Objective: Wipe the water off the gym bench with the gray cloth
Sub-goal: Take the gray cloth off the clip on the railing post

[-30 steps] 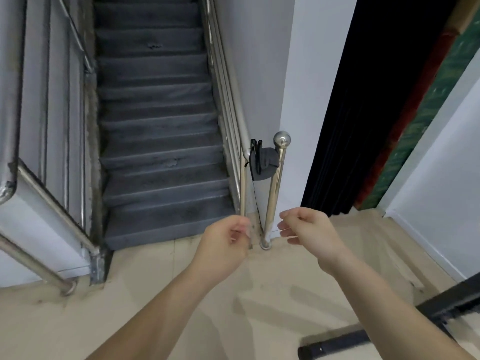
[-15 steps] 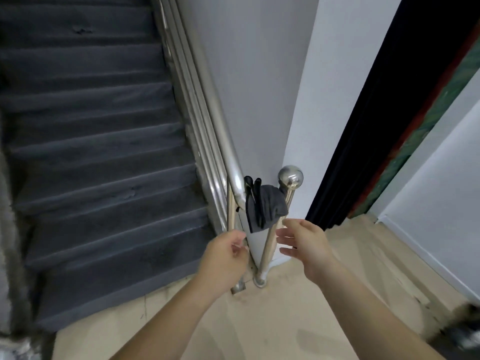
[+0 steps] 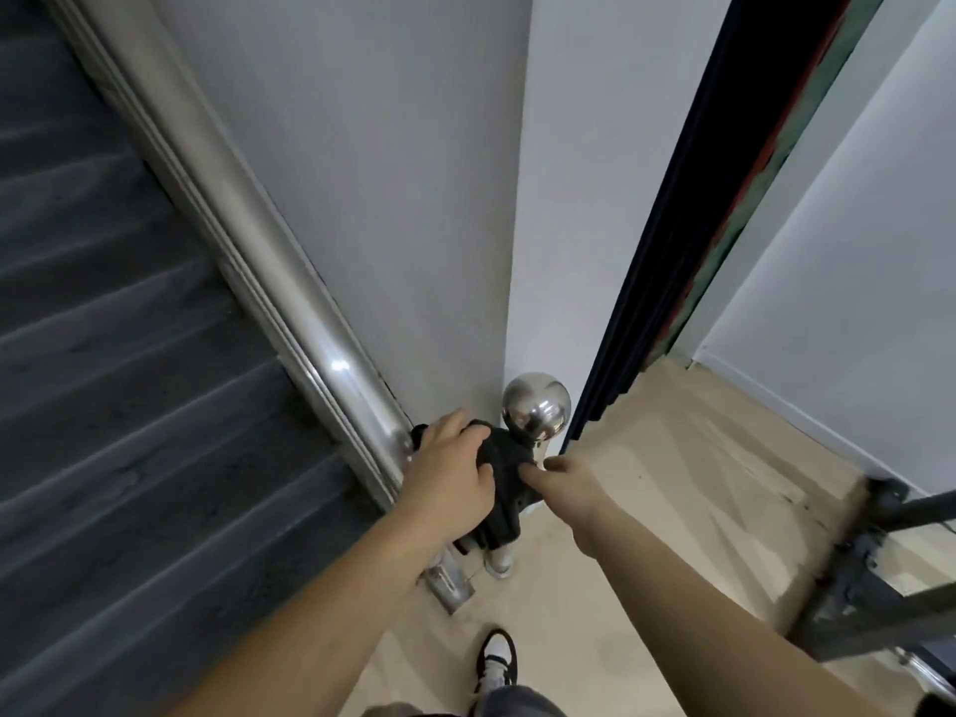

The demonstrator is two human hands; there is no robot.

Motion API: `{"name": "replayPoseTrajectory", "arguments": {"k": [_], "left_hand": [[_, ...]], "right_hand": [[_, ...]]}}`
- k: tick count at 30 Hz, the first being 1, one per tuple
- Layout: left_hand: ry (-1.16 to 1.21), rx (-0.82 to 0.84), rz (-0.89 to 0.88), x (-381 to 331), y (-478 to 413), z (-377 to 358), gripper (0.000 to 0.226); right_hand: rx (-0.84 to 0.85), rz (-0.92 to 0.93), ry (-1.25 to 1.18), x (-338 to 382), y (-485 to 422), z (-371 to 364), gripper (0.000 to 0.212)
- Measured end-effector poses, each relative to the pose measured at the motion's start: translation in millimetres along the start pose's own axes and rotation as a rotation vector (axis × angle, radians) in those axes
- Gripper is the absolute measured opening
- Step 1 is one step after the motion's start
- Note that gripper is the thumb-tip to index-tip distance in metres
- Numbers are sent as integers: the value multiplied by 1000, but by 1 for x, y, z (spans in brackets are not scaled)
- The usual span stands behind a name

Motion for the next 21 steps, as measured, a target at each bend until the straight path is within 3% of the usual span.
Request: {"name": "replayPoseTrajectory", "arguments": {"k": [4,8,12,15,19,21], "left_hand": [[-155,134,-28,25,-24,-26,42],[-108,84,-68,36,-36,-25,40],[-55,123,-144,40,-43,-22,38],[37,113,-203,46,-37,-7,33],[276,-7,-245,58,-29,37,20],[427,-61,-204,64,-26,65,13]], "right_hand": [[-28,-63,33,-17,-25,-4,33],[-137,-28,38,-9,-19,-5,27],[-82,-12,-211,19,-1,-23,14],[-16,-52,-452,29,18,-37,20],[-13,8,-693,49,43,-49,56],[-10,62,-797,63,60,-53,60]]}}
Point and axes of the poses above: each hand's wrist, its own y-axis away from the middle knuckle, its own z-axis out of the back of the hand, x = y × z, the point moved 6 cm from there along -y, towards the middle knuckle, and after that the axes turned 2 degrees about -y, right-handed, at the moved point
